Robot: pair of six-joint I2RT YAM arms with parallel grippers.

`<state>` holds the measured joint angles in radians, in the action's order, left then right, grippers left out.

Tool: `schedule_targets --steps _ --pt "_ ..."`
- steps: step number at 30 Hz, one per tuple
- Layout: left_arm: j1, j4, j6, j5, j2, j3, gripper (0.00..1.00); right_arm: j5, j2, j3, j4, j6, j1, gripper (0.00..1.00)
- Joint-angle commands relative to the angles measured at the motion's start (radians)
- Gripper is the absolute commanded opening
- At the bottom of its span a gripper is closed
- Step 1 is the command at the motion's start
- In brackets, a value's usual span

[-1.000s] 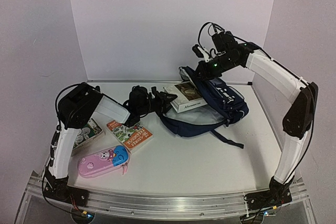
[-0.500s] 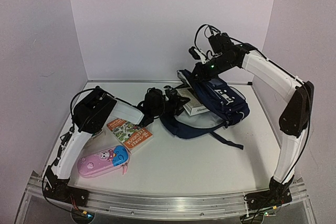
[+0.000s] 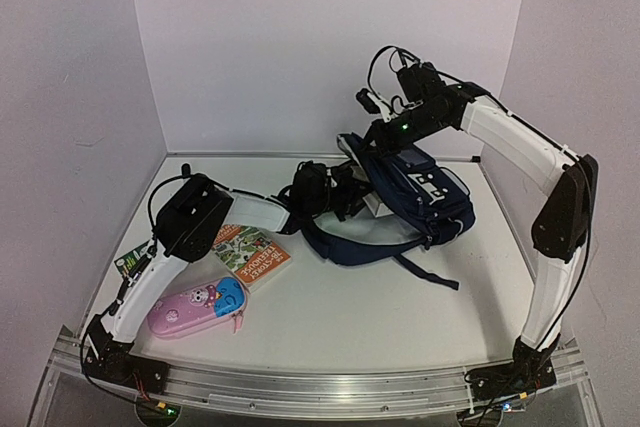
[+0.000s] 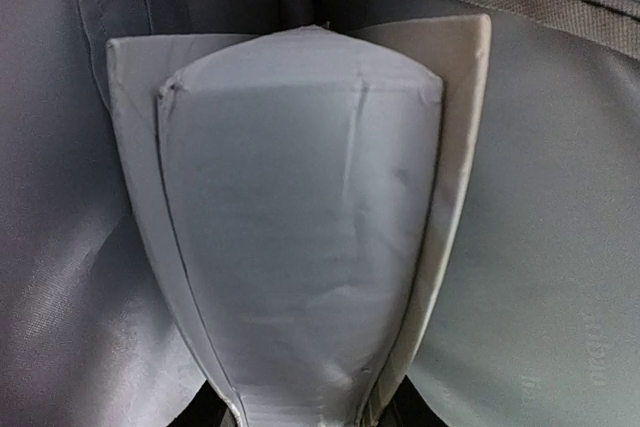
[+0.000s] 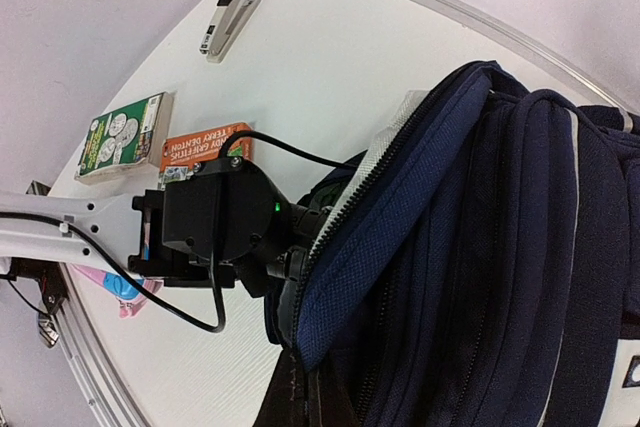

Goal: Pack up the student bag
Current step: Place the book in the student bag.

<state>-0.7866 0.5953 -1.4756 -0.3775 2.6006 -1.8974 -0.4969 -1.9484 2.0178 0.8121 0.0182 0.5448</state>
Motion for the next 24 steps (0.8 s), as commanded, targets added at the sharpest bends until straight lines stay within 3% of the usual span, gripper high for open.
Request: schedule_targets --steps 1,6,13,20,24 --pt "-0.012 0.013 0.061 -0.102 0.004 -0.062 0.05 -0.061 0.027 0.051 -0.087 0.067 0.017 0.00" --pt "-0.025 -0.016 0.100 -0.135 0.001 -0.080 0.08 -0.078 0.003 0.055 -0.088 0.076 0.017 0.00" --pt "-0.019 -0.026 0.119 -0.110 -0.067 0.029 0.49 -0.059 0.001 0.054 -0.087 0.100 0.008 0.00" --pt "-0.016 -0.314 0.305 0.041 -0.281 0.150 0.89 -0.082 0.039 0.000 -0.088 0.102 -0.053 0.00" --pt "-0.016 -0.365 0.349 0.106 -0.360 0.204 0.95 -0.087 0.060 -0.025 -0.087 0.114 -0.087 0.00"
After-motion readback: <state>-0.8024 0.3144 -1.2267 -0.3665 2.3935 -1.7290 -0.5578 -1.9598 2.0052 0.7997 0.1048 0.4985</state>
